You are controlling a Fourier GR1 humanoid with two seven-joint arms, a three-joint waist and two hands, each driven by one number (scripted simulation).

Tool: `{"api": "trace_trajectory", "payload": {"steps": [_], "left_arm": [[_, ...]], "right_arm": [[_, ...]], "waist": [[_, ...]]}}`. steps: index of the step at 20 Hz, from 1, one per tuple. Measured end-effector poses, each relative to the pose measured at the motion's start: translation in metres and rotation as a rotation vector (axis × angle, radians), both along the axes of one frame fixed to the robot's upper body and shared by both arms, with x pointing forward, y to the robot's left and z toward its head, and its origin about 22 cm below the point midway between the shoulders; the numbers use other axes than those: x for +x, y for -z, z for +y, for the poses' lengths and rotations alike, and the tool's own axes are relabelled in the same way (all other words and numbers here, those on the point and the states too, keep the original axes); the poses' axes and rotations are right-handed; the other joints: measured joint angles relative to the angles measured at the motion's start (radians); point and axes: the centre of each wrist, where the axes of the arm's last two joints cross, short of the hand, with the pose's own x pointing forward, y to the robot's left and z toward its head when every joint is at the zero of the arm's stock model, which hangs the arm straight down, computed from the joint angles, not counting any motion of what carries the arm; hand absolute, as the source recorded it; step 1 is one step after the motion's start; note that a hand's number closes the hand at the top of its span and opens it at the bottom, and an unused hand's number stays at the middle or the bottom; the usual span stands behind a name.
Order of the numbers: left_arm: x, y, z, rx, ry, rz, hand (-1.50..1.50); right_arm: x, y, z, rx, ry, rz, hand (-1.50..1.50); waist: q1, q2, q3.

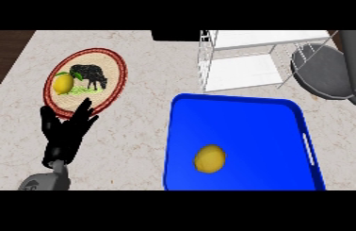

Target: Pick the cupcake from the tray and place it in the tiered shelf

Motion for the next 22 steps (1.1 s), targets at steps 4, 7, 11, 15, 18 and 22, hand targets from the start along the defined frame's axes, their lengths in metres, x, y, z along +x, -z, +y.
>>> {"api": "trace_trajectory", "payload": {"steps": [4,7,11,15,18,22], "left_arm": [[-0.001,-0.002,0.003,-0.005,0.003,-0.003,0.00],[-0.001,0.000,0.005,-0.003,0.002,0.000,0.00],[-0.001,-0.002,0.004,-0.001,-0.001,0.003,0.00],[-0.003,-0.001,0.006,-0.006,0.006,-0.006,0.00],[-0.004,-0.002,0.007,-0.008,0.004,0.000,0.00],[-0.004,-0.001,0.008,-0.004,0.005,-0.001,0.00]], "right_arm": [[0.004,0.007,-0.008,0.038,0.029,0.003,-1.50],[0.006,0.001,-0.015,0.155,0.057,-0.005,-1.50],[0.006,-0.005,-0.019,0.304,0.066,-0.008,-1.50],[0.005,-0.018,-0.027,0.462,0.061,-0.013,-1.50],[0.005,-0.023,-0.031,0.579,0.061,-0.015,-1.50],[0.001,-0.029,-0.053,0.703,0.105,-0.068,-1.50]], "waist": [[0.002,0.001,-0.001],[0.001,0.002,0.000],[-0.001,0.000,0.000],[0.000,0.000,-0.001],[-0.001,0.000,-0.002],[-0.003,0.001,-0.001]]}}
